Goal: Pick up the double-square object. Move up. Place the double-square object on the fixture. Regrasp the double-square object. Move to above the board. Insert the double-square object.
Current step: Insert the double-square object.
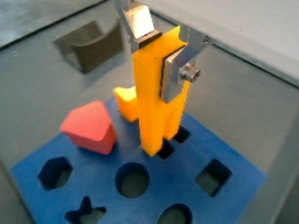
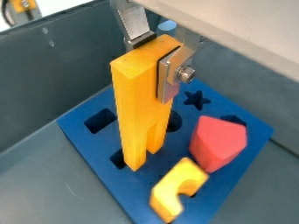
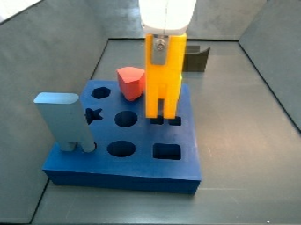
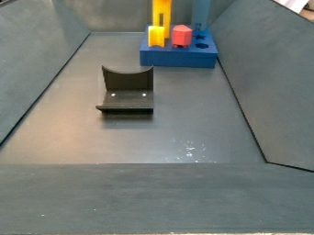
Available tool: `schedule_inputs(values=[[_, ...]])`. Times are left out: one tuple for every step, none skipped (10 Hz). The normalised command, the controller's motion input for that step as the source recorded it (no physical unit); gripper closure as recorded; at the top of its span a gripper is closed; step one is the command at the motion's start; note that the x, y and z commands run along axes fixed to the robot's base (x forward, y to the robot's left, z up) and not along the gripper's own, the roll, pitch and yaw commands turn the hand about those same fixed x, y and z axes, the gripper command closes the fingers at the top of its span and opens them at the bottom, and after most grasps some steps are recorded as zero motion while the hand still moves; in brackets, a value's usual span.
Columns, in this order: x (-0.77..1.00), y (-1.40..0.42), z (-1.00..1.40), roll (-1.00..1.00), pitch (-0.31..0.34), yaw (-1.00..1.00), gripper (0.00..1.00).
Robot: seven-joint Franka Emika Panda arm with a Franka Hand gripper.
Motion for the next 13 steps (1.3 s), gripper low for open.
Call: schedule_inputs(values=[[0.0, -0.04, 0.0, 0.0, 0.0, 0.0, 1.0], [0.28, -0.6, -0.23, 0.06, 0.0, -0.47, 1.0], [0.21, -0.55, -0.24, 0.11, 0.0, -0.52, 1.0], [0.23, -0.12, 0.0, 0.0, 0.024, -0.25, 1.0], [0.05, 0.18, 0.0, 0.0, 0.0, 0.03, 1.0], [0.1, 0.55, -0.13, -0.06, 0.029, 0.22, 1.0], [0.0, 0.0, 0.0, -0.02, 0.0, 0.0, 1.0], [0.0, 0.0, -0.07, 0.0, -0.016, 0.0, 1.0], [-0.03, -0.1, -0.4, 0.09, -0.057, 0.0, 1.0], [0.0, -0.04, -1.0, 0.15, -0.05, -0.06, 1.0], [0.12, 0.0, -1.0, 0.14, 0.0, -0.08, 1.0], [0.2, 0.01, -1.0, 0.11, 0.0, -0.02, 1.0], [0.26, 0.01, -1.0, 0.1, 0.0, 0.0, 1.0]])
